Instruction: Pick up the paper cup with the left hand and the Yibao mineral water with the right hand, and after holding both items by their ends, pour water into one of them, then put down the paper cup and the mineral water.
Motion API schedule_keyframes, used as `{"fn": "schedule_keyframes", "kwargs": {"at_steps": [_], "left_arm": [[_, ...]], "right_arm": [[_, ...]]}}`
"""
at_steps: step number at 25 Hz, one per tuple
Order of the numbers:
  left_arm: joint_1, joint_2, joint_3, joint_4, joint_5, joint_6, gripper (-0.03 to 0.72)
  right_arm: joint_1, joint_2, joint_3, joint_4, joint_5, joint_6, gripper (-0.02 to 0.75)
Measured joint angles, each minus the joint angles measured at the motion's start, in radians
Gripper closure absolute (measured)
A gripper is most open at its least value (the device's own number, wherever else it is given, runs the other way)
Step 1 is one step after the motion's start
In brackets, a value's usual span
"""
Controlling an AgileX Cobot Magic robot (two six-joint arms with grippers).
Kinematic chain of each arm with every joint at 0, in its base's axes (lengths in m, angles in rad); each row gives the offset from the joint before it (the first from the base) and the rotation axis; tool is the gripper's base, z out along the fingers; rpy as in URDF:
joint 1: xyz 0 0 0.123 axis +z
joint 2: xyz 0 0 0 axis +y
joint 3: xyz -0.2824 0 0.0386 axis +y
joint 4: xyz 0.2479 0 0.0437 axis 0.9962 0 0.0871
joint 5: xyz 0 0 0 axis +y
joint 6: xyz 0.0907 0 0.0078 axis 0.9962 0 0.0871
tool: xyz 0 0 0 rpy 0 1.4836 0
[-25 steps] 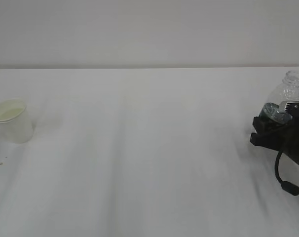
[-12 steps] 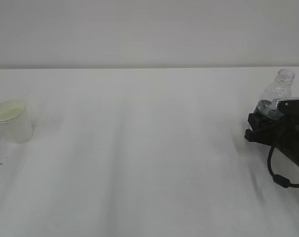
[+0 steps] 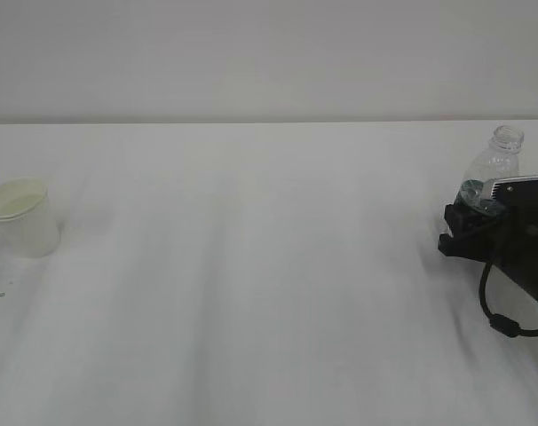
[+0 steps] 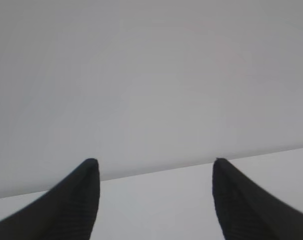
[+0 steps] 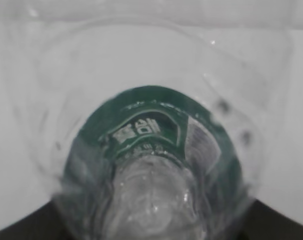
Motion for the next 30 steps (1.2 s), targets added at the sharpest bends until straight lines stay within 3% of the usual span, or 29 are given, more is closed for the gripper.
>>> {"fn": "schedule_keyframes", "kwargs": {"at_steps": [11, 19, 30], "left_arm": [[0.000, 0.000, 0.000, 0.018, 0.000, 0.000, 0.176], [0.000, 0.000, 0.000, 0.021, 0.000, 0.000, 0.176], [0.000, 0.000, 0.000, 0.021, 0.001, 0.000, 0.176]], "right_arm": [[0.000, 0.000, -0.001, 0.000, 0.000, -0.029, 0.348], [0.000, 0.000, -0.001, 0.002, -0.003, -0.030, 0.156], [0.000, -0.031, 0.002, 0.019, -0.006, -0.030, 0.133]]}}
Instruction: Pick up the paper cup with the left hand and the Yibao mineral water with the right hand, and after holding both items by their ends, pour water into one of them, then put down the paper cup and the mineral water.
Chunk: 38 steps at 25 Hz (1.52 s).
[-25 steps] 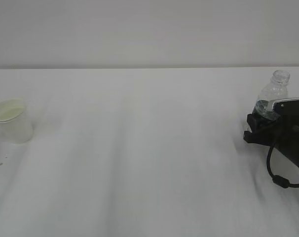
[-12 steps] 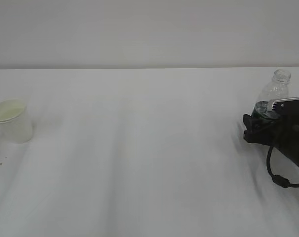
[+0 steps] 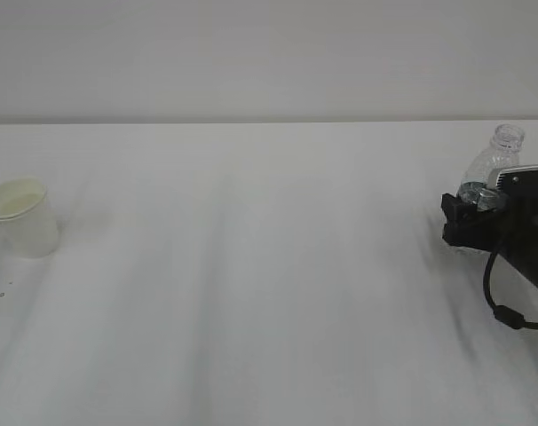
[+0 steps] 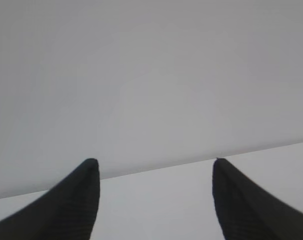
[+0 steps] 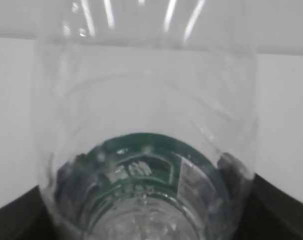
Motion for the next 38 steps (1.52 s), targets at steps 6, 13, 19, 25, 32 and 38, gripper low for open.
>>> {"fn": "schedule_keyframes", "kwargs": {"at_steps": [6, 13, 19, 25, 32, 38], "left_arm": [[0.000, 0.000, 0.000, 0.000, 0.002, 0.000, 0.176], [0.000, 0.000, 0.000, 0.005, 0.002, 0.000, 0.176], [0.000, 0.000, 0.000, 0.019, 0.002, 0.000, 0.176], [0.000, 0.000, 0.000, 0.045, 0.002, 0.000, 0.176], [0.000, 0.000, 0.000, 0.045, 0.002, 0.000, 0.176], [0.000, 0.000, 0.000, 0.045, 0.002, 0.000, 0.176]], "right_arm": [[0.000, -0.032, 0.023, 0.000, -0.006, -0.002, 0.133], [0.000, -0.051, 0.067, 0.000, -0.006, -0.002, 0.133], [0.000, -0.096, 0.104, 0.000, -0.006, -0.002, 0.139], [0.000, -0.115, 0.136, -0.020, -0.006, -0.002, 0.143], [0.000, -0.147, 0.181, -0.033, -0.006, -0.002, 0.144], [0.000, -0.176, 0.216, -0.033, -0.006, 0.000, 0.144]]}}
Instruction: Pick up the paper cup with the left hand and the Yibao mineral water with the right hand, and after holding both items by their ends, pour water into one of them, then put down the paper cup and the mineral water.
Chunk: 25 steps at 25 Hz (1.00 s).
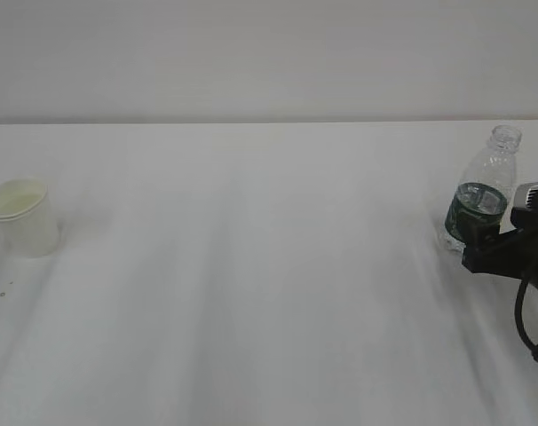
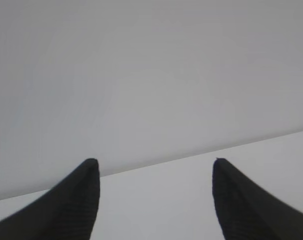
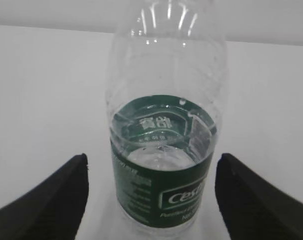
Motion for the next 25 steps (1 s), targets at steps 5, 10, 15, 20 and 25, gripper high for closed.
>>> {"fn": "schedule_keyframes", "kwargs": {"at_steps": [5, 10, 15, 20, 25], "left_arm": [[0.000, -0.002, 0.000, 0.002, 0.018, 0.000, 0.177], [0.000, -0.054, 0.000, 0.004, 0.062, 0.000, 0.177], [0.000, -0.124, 0.000, 0.006, 0.128, 0.000, 0.191], [0.000, -0.197, 0.000, 0.006, 0.174, 0.000, 0.197], [0.000, -0.267, 0.000, 0.006, 0.218, 0.000, 0.200]], "right_arm": [[0.000, -0.028, 0.023, -0.002, 0.000, 0.000, 0.144], [0.000, -0.074, 0.047, -0.002, 0.000, 0.000, 0.144], [0.000, -0.118, 0.070, -0.002, 0.000, 0.006, 0.146], [0.000, -0.163, 0.104, -0.002, 0.000, 0.014, 0.146], [0.000, -0.205, 0.134, -0.002, 0.000, 0.025, 0.145]]}}
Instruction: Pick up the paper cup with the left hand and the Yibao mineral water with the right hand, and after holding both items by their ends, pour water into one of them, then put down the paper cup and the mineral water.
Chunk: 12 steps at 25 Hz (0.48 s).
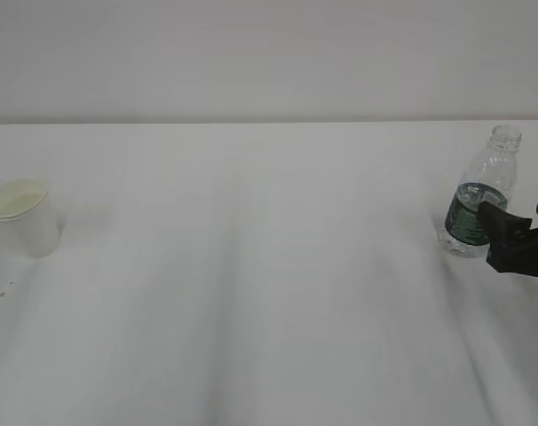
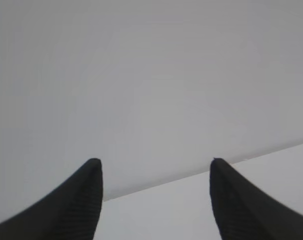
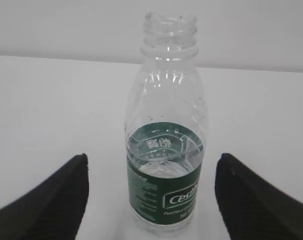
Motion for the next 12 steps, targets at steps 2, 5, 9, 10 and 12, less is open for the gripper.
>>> {"fn": "schedule_keyframes", "kwargs": {"at_steps": [2, 5, 9, 10, 12], "left_arm": [[0.000, -0.036, 0.002, 0.000, 0.015, -0.008, 0.200], [0.000, -0.086, 0.005, -0.002, 0.061, -0.043, 0.200], [0.000, -0.160, 0.005, -0.003, 0.130, -0.069, 0.200], [0.000, -0.180, 0.005, -0.003, 0.142, -0.077, 0.200], [0.000, -0.214, 0.005, -0.006, 0.163, -0.102, 0.200]], "right_arm": [[0.000, -0.018, 0.009, 0.000, 0.000, 0.005, 0.145], [0.000, -0.043, 0.025, 0.000, 0.000, 0.009, 0.145], [0.000, -0.075, 0.041, 0.000, 0.000, 0.023, 0.146], [0.000, -0.081, 0.043, 0.000, 0.000, 0.023, 0.146], [0.000, -0.096, 0.048, 0.000, 0.000, 0.031, 0.146]]}}
